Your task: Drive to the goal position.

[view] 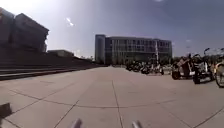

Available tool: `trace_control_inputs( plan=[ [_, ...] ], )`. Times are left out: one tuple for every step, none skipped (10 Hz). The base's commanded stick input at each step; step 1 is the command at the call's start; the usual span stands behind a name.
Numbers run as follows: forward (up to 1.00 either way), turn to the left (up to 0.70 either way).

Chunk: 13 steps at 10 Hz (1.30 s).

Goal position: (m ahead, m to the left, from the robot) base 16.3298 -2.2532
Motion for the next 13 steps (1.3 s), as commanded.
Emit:
trace_control_inputs(
  plan=[
    [0.0,0.0],
    [0.0,0.0],
    [0.0,0.0],
    [0.0,0.0],
    [1.0,0.0],
    [1.0,0.0],
    [1.0,0.0],
    [1.0,0.0],
    [1.0,0.0],
    [1.0,0.0],
    [1.0,0.0],
    [1.0,0.0],
    [1.0,0.0]
  ],
)
